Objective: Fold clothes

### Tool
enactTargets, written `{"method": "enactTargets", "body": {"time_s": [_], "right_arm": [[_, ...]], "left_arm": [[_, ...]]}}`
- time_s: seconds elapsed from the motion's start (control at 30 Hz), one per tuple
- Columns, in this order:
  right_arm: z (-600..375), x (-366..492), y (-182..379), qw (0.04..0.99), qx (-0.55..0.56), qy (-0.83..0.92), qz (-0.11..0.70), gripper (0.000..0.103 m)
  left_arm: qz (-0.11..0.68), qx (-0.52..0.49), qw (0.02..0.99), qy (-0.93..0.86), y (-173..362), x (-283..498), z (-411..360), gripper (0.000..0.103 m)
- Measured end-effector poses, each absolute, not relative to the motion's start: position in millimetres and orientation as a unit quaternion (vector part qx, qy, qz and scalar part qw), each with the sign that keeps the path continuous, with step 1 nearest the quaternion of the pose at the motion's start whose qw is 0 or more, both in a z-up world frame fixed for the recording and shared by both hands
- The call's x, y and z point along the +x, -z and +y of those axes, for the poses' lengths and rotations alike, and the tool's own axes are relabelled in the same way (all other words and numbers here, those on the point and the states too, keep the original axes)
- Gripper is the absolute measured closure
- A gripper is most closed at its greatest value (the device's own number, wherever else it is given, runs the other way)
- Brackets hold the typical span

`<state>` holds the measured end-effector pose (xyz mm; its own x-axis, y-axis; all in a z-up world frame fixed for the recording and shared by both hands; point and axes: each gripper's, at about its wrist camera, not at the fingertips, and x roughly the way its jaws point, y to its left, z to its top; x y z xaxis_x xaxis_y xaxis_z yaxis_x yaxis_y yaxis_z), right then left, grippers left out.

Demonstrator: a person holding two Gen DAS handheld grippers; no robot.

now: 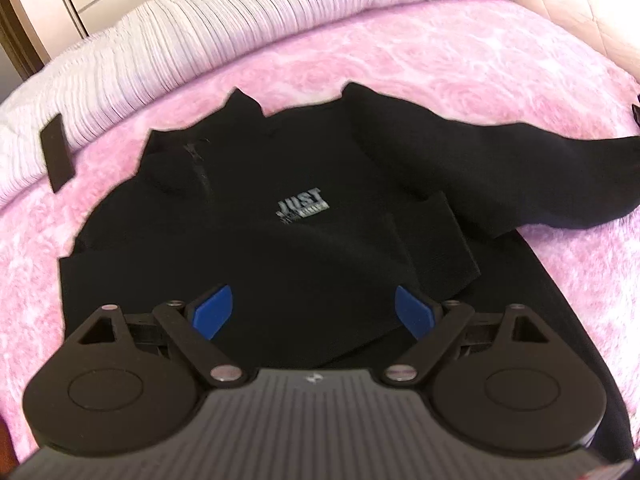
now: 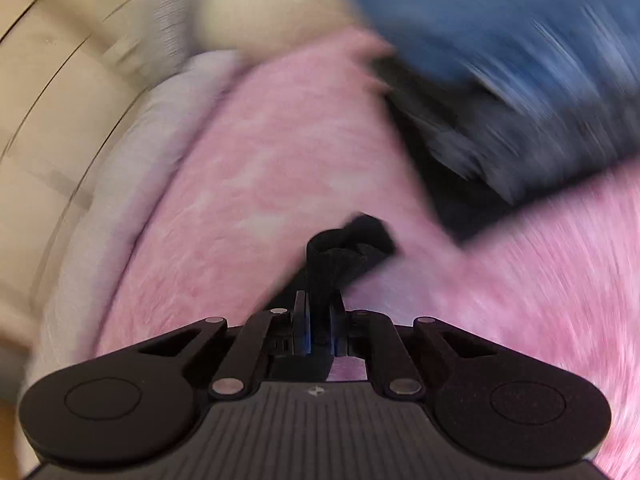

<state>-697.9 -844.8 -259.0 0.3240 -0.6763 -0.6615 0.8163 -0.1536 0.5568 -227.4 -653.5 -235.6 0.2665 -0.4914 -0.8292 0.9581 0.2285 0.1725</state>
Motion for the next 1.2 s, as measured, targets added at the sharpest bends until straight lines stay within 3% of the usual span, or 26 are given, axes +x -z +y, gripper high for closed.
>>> {"method": "enactTargets", "body": {"time_s": [0.17, 0.37, 0.57, 0.8, 0.97, 1.1, 1.2], "right_arm": [[-849, -597, 180, 0.735, 0.390, 0.543, 0.112, 0.093], [-775, -401, 106, 0.888, 0.235, 0.372, 0.135, 0.093], [-638, -223, 155, 0.947, 0.108, 0.164, 0.254, 0.095], [-592, -163, 210, 0.916, 0.159, 0.182, 0.320, 0.094], [-602, -170, 176, 0.924, 0.148, 0.263, 0.236, 0.093], [-594, -152, 170, 0.945, 0.136, 0.190, 0.227, 0.092], [-585, -131, 208, 0.937, 0.135, 0.119, 0.298, 0.090]], "left_arm": [[0.318, 0.347, 0.729, 0.497, 224, -202, -623, 0.016], [0.332, 0.303, 0.758, 0.473, 206, -136, -550, 0.016], [0.348, 0.272, 0.782, 0.439, 200, -44, -463, 0.016], [0.366, 0.230, 0.784, 0.446, 200, 38, -413, 0.016], [0.378, 0.190, 0.780, 0.461, 204, 62, -405, 0.016], [0.406, 0.154, 0.774, 0.462, 211, 78, -411, 0.016], [0.428, 0.134, 0.765, 0.462, 215, 86, -417, 0.016]]}}
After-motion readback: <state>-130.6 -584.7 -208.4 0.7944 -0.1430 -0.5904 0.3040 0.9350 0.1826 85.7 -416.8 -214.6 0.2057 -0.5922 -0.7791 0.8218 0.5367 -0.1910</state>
